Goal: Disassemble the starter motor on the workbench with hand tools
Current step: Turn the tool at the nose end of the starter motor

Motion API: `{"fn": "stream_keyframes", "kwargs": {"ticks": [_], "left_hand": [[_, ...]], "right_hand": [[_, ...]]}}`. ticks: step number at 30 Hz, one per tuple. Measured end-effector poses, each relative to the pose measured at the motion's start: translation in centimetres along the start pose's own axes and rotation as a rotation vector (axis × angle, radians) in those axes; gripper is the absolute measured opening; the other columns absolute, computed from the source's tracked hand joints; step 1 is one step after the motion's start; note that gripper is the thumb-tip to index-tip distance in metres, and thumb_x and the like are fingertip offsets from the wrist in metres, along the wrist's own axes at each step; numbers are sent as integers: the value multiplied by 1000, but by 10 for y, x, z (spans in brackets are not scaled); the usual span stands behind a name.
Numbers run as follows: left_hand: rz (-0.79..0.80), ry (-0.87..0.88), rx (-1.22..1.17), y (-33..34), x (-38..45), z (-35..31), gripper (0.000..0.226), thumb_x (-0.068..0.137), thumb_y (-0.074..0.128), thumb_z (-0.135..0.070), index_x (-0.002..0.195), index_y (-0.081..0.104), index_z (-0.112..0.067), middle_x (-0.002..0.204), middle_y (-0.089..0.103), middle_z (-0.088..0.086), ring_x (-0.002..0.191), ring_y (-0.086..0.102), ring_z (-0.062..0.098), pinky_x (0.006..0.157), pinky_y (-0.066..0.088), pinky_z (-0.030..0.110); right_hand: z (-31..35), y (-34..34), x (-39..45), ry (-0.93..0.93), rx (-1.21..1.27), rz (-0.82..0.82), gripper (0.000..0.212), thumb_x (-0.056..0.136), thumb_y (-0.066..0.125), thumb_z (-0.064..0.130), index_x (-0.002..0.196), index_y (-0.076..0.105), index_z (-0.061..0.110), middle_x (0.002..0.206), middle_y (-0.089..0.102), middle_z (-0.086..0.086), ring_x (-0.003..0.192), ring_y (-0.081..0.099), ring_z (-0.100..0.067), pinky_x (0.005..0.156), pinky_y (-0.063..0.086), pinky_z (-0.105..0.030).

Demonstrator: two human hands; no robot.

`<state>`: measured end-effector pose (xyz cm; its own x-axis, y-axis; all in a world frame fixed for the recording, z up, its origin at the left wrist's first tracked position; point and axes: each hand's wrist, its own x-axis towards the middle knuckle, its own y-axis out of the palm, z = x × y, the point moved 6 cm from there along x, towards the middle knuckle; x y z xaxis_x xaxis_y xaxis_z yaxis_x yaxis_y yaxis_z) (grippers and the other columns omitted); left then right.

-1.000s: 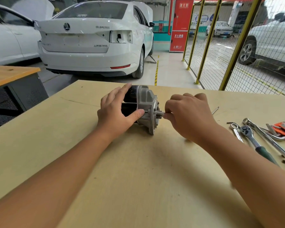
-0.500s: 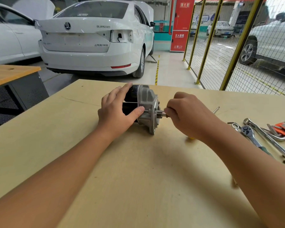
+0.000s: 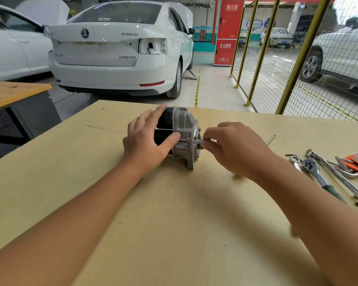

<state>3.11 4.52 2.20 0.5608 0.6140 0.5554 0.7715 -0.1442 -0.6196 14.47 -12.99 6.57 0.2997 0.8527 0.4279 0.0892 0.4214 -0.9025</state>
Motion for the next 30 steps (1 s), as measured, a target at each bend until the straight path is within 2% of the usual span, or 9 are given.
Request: {"fn": "stream_keyframes", "kwargs": {"ticks": [2,5,10,12,16,19,25,28,30], "left_hand": [[2,2,2,0,0,0,82,80,57,-68,156,36,-46,156,43,-10,140,37,25,109,42,50],[8,2,-8,0,0,0,84,78,59,-68,156,36,-45,157,42,-9,141,36,24,109,42,51],[17,13,-26,-1,0,1,87,81,75,-60,156,35,-46,157,41,-9,142,34,24,111,41,52],[24,11,-22,-1,0,1,89,78,72,-64,157,34,-46,158,41,-9,142,34,23,111,40,52],[26,-1,-15,0,-1,0,87,77,61,-70,156,33,-48,158,40,-10,143,33,23,111,40,53],[19,-4,-2,0,0,1,84,79,58,-70,156,33,-48,157,41,-10,142,34,24,109,42,54],[23,-11,-17,0,0,1,87,76,61,-70,155,34,-47,158,41,-9,142,34,24,109,42,53],[28,-10,-18,-1,-1,-1,89,75,63,-69,156,34,-46,158,40,-9,143,33,24,110,41,52],[33,-8,-19,-1,-1,-1,91,74,64,-68,157,34,-46,159,40,-9,143,33,25,111,41,52]], "right_hand": [[0,1,1,-9,5,-4,28,103,47,33,98,70,17,84,57,-2,74,56,-27,66,51,-41],[-2,4,2,-3,19,35,28,104,48,29,99,70,12,88,57,-3,76,57,-25,69,51,-41],[1,5,0,-19,-155,-25,17,100,55,39,97,65,25,91,59,7,82,59,-23,78,41,-39],[1,4,0,-22,-169,-51,14,97,60,41,95,63,27,89,60,10,82,59,-21,78,42,-40],[1,4,0,-5,-100,-41,16,96,63,40,99,55,27,81,58,7,69,55,-23,59,46,-34],[1,4,0,2,15,-34,12,98,61,37,104,60,26,79,61,1,69,56,-26,56,49,-35],[-4,8,3,-9,55,30,29,104,49,29,94,69,10,82,58,-4,74,56,-25,68,50,-43],[-3,9,3,-9,-25,7,26,104,49,32,96,67,15,89,58,0,77,58,-25,73,51,-42],[-2,6,1,-11,-135,-63,23,102,50,38,95,66,23,91,60,7,83,59,-23,77,45,-39]]}}
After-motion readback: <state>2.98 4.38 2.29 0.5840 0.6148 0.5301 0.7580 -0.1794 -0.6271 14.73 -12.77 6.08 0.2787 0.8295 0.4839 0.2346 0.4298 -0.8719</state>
